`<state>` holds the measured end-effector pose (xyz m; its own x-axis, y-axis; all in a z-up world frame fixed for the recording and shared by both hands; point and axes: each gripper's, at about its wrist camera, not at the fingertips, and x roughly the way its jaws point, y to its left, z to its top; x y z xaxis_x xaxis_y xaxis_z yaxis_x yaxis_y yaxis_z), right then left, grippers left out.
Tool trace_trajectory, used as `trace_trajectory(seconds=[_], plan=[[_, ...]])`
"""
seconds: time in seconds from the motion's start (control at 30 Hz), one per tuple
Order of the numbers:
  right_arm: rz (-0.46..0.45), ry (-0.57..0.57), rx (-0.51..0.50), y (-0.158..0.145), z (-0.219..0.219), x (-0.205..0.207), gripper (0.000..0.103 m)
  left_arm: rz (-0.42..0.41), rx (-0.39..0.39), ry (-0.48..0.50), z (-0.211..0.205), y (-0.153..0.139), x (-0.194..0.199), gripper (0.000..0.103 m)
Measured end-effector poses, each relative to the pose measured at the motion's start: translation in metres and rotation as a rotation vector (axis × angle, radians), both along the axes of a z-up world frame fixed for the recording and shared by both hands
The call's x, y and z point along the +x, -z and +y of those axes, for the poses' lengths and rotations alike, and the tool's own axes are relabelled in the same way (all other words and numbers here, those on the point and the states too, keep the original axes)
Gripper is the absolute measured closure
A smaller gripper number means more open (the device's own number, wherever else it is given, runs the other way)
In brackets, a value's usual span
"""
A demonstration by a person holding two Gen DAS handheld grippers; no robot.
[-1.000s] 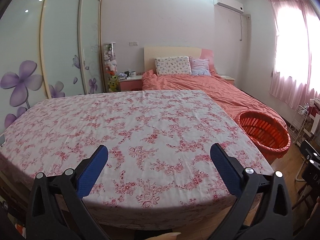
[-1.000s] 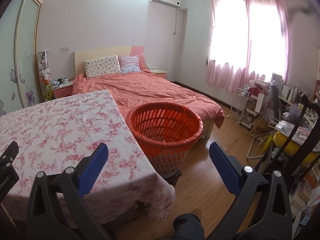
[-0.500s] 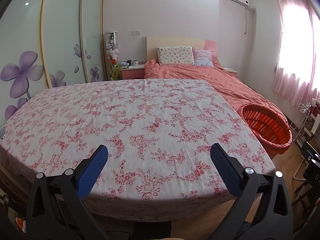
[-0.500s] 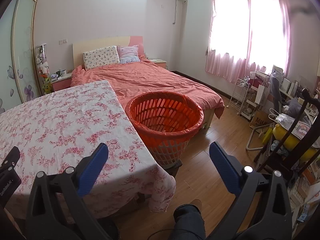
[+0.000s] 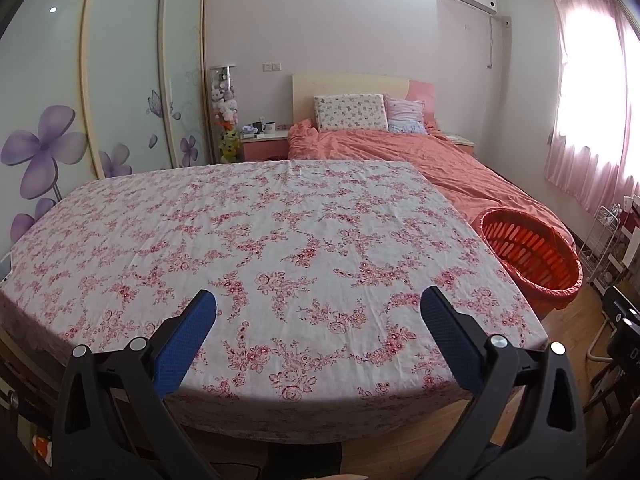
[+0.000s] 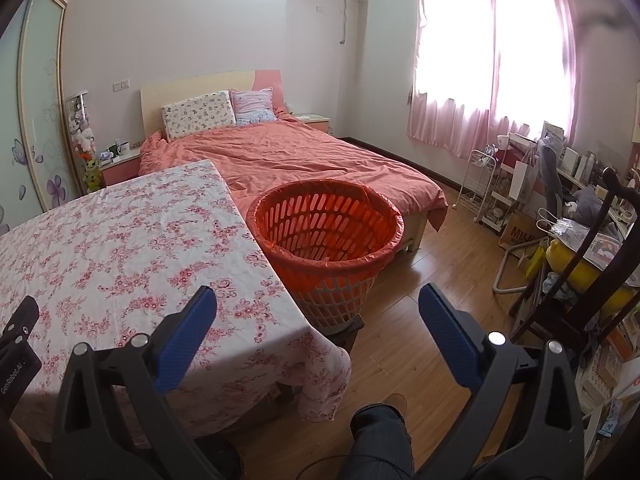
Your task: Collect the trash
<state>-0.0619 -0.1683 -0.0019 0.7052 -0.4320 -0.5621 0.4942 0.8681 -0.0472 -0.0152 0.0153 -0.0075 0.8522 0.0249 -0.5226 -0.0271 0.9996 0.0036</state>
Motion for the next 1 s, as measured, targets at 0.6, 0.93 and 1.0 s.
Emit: trace_trajectory(seconds=[0.6, 0.93, 1.0], plan=[[-0.012, -0.01, 0.003, -0.0019, 0.0001, -0.0009, 0.004, -0.028, 0.003, 0.017, -0.0069, -0.0086, -0.0029, 0.002], [-0.011, -0.011, 0.003, -0.0018, 0.0003, 0.0007, 0.004, -0.026, 0.001, 0.016, -0.0072, -0.0083, -0.003, 0.002], [-0.012, -0.011, 0.002, -0.0019, 0.0001, 0.0004, 0.004, -0.026, 0.001, 0.016, -0.0072, -0.0083, -0.0028, 0.002]])
